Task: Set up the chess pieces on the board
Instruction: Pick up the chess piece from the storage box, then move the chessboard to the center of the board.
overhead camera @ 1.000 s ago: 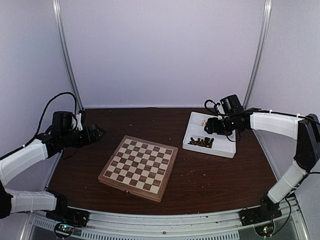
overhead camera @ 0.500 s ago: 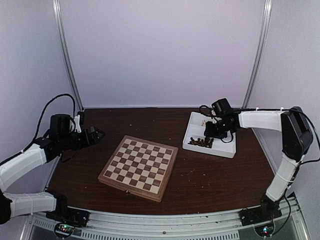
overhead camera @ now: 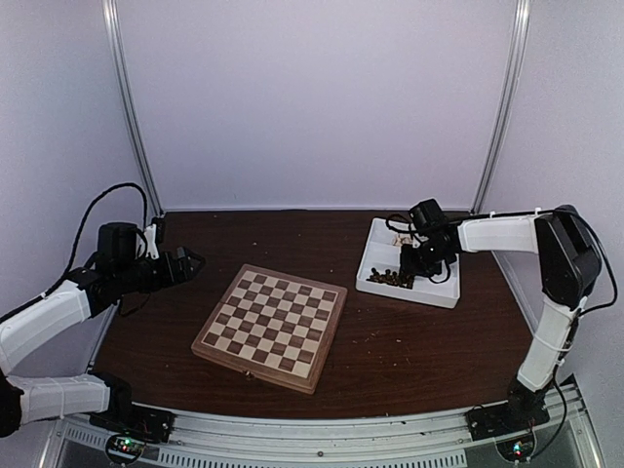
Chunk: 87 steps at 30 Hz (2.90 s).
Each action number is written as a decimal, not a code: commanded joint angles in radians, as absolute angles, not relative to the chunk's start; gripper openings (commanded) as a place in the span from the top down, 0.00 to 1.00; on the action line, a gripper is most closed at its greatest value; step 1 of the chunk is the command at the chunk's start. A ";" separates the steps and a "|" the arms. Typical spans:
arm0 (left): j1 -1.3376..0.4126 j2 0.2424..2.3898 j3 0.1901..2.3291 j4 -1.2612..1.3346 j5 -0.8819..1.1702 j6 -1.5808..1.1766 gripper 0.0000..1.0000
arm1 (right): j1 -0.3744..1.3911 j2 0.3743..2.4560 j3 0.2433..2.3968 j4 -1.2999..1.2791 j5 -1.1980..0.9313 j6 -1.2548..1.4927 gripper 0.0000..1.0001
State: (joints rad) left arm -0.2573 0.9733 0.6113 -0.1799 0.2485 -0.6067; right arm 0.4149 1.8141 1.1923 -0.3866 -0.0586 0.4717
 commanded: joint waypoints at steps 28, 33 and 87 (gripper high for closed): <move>-0.264 0.963 0.612 -0.127 0.261 -0.598 0.02 | 0.449 1.569 1.278 -0.514 -0.300 0.235 0.88; -0.264 0.961 0.605 -0.124 0.264 -0.606 0.02 | 0.558 1.574 1.294 -0.500 -0.327 0.187 0.88; -0.281 1.177 0.506 -0.157 0.499 -0.696 0.03 | 1.107 2.029 1.759 -0.621 -0.138 0.162 0.88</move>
